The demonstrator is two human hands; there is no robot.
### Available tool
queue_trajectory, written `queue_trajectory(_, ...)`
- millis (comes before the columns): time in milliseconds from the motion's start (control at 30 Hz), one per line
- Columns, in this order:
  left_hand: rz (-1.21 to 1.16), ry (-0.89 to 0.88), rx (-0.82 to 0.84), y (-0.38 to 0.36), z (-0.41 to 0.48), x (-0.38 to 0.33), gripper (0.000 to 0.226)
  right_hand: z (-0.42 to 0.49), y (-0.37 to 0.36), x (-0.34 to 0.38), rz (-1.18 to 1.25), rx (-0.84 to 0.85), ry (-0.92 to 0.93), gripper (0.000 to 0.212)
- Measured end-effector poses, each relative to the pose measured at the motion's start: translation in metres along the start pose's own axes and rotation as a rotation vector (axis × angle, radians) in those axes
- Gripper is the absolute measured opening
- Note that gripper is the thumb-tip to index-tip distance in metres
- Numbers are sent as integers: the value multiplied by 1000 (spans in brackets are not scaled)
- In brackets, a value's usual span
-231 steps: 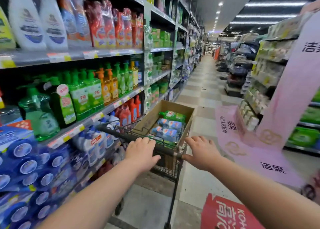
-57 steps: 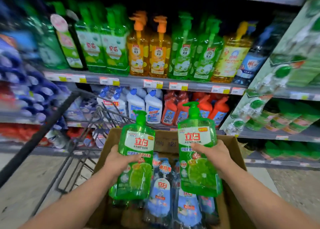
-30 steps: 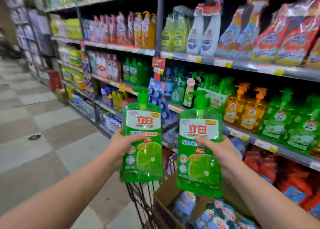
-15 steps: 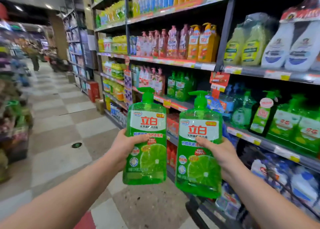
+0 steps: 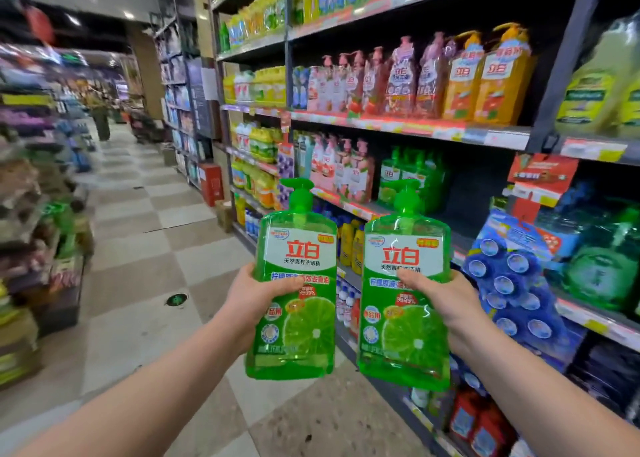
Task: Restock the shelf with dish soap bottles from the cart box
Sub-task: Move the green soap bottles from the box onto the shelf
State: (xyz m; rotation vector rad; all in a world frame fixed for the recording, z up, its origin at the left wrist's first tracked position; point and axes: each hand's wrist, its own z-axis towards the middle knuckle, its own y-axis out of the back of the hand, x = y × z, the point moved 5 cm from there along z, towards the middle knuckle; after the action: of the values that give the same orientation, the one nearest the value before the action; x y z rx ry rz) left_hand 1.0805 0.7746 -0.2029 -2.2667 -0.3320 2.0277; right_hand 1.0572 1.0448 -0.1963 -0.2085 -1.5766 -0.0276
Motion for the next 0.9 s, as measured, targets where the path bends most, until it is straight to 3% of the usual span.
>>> queue_trajectory(233,-33,-20,-8,-6,134,-24,72,139,-38,-1,27,13,36,34)
queue_trajectory(367,-52,-18,17,-15,204,-35,75,210,-50,3,27,25,18,50)
queue_trajectory(567,-60,30,29,-23,291,-35,79,289,-63,1,-34,-3,36,47)
queue_trajectory(800,-56,36,107,-32,401,-35,77,367,-74,-11,-52,-92,4,80)
queue_trajectory(900,-61,40,164,-34,454,-35,75,406,-79,-15,-59,-172,32,71)
